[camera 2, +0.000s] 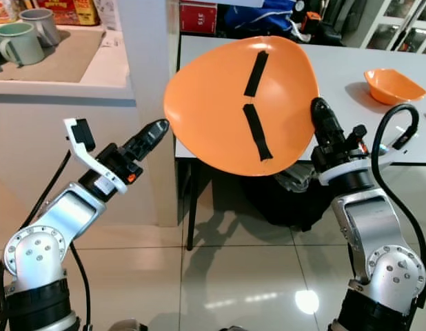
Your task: Setting the table
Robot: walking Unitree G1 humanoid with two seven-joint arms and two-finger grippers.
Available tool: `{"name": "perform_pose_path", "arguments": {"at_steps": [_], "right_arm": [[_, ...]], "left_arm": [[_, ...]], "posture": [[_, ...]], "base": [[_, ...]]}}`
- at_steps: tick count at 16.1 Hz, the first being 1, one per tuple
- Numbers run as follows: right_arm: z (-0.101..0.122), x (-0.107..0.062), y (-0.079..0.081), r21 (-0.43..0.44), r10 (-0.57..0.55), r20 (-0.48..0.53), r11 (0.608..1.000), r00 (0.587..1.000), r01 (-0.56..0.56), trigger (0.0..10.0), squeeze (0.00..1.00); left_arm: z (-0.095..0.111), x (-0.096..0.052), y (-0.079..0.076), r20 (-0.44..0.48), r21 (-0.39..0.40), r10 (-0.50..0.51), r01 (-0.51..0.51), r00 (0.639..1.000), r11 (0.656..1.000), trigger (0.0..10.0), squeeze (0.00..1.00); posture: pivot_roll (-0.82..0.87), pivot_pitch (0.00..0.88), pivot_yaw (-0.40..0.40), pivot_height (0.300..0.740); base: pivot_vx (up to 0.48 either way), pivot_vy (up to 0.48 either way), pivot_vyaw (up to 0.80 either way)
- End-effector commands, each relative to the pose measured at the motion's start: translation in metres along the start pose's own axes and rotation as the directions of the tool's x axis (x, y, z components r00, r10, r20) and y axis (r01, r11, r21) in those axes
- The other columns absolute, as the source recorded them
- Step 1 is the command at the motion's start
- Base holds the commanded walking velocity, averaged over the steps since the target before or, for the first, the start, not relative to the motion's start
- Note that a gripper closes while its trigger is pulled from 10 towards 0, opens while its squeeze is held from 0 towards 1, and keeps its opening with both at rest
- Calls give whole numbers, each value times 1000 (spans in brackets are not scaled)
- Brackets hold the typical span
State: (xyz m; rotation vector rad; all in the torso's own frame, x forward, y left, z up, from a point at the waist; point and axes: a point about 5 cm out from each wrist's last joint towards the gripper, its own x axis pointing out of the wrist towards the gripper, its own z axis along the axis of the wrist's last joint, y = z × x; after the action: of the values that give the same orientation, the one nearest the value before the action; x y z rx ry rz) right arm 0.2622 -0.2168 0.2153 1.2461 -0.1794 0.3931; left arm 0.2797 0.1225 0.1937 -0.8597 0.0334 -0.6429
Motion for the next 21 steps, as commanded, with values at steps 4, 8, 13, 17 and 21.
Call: {"name": "perform_pose_path", "arguments": {"at_steps": [4, 8, 13, 17, 21], "right_arm": [[6, -1, 8, 1, 36, 4, 999, 999, -36, 10000, 0], [3, -1, 8, 21, 38, -9, 999, 999, -37, 10000, 0], [-7, 2, 9, 74, 55, -24, 996, 998, -53, 10000, 0], [-21, 5, 10, 91, 54, -50, 995, 997, -49, 10000, 0], [-23, 6, 11, 93, 43, -48, 995, 998, -38, 10000, 0]], "left_arm": [[4, 6, -7, 23, -67, -78, 80, 997, 995, 10000, 0], [12, 7, -9, 51, -120, -118, 123, 992, 985, 10000, 0], [6, 8, -15, -12, -119, -170, 168, 985, 979, 10000, 0], [6, 11, -16, -30, -115, -177, 172, 984, 978, 7843, 0], [9, 10, -15, -19, -112, -172, 169, 985, 979, 0, 0]], "posture": [[37, 26, -83, 740], [44, 28, -83, 740], [52, 30, -76, 740], [55, 29, -68, 740], [57, 29, -69, 740]], "base": [[0, 0, 0], [0, 0, 0], [0, 0, 0], [0, 0, 0], [0, 0, 0]]}}
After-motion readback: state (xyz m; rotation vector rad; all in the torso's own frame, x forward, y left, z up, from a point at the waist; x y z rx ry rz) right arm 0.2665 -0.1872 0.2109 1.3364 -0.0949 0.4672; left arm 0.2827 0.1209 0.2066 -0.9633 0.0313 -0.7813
